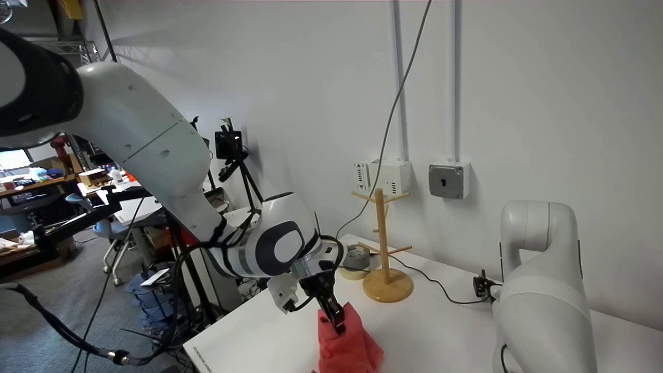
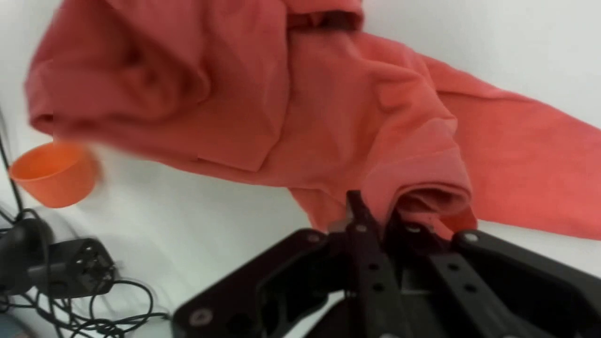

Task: Fold the orange cloth

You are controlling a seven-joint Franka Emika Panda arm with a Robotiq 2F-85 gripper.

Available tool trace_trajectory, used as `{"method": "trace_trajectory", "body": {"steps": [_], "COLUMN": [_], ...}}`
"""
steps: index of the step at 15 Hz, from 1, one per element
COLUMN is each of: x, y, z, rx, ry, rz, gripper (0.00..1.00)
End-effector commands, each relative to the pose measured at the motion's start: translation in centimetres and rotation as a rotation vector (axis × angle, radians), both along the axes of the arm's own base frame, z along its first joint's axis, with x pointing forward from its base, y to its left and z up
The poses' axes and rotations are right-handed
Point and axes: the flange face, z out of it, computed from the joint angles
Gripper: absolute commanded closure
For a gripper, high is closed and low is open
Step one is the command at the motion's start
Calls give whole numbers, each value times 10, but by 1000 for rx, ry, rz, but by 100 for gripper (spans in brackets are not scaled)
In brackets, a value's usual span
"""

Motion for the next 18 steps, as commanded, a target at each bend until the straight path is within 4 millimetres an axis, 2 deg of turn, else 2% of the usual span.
{"method": "trace_trajectory", "body": {"steps": [1,10,17,18], "x": [-31,-104,-130,-133], "y": [-27,-76,-90,-90], "z": [24,36,46,47], "rx": [-54,-178,-226,-221], "ry": [9,84,135,149], "rz": [-44,-210,-269,-270], "gripper": [98,98,98,68]}}
